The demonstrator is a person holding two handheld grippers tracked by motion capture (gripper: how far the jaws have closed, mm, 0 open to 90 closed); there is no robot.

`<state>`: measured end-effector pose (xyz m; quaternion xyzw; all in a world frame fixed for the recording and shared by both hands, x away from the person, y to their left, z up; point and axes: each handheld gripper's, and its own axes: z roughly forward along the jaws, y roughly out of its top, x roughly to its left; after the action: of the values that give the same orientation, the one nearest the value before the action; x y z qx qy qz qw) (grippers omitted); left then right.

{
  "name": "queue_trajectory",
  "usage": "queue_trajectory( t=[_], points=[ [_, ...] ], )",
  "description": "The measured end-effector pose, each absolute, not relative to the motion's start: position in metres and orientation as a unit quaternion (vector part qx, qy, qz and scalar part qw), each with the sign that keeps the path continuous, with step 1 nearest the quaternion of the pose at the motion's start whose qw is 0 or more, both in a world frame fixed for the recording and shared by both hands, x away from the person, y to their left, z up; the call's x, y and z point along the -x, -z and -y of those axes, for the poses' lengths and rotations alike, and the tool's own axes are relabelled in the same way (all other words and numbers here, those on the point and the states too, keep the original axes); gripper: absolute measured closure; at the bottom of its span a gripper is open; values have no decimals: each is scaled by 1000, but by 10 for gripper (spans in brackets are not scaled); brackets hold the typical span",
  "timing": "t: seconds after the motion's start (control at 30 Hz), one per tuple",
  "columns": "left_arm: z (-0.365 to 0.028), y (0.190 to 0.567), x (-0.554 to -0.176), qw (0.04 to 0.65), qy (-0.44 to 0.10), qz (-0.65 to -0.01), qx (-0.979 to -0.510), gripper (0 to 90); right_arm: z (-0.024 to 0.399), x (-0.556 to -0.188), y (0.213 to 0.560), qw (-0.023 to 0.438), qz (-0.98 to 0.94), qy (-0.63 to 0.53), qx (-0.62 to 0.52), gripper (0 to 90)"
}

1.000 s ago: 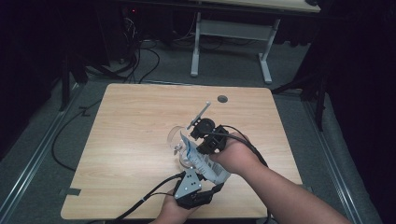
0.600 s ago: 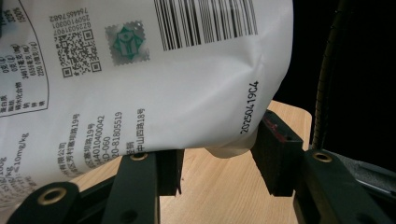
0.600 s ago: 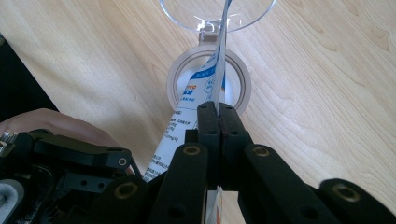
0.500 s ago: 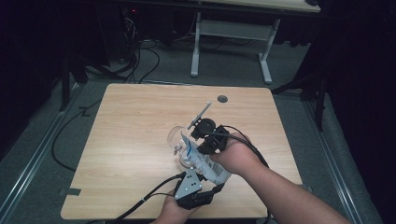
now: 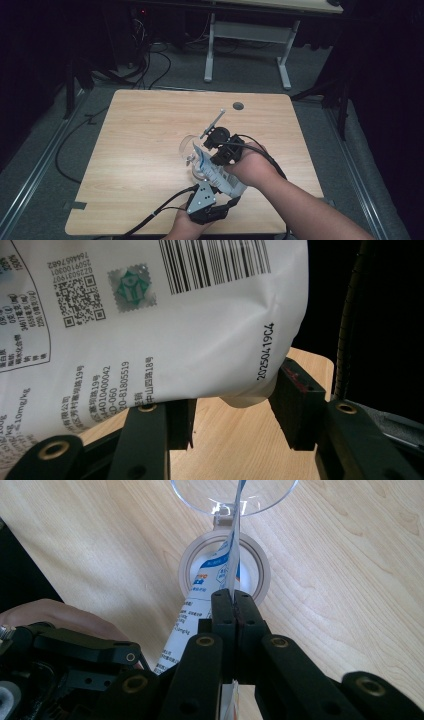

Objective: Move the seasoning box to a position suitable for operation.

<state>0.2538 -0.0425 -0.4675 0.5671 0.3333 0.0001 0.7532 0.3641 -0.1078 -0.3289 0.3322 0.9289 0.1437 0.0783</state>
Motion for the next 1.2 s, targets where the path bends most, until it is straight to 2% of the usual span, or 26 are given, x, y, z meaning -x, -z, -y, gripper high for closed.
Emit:
queue_trajectory(
  t=[1.2],
  points=[
    [40, 463, -256, 759, -1, -335, -559, 551, 103, -366, 325, 84, -930, -147, -327, 900]
  ],
)
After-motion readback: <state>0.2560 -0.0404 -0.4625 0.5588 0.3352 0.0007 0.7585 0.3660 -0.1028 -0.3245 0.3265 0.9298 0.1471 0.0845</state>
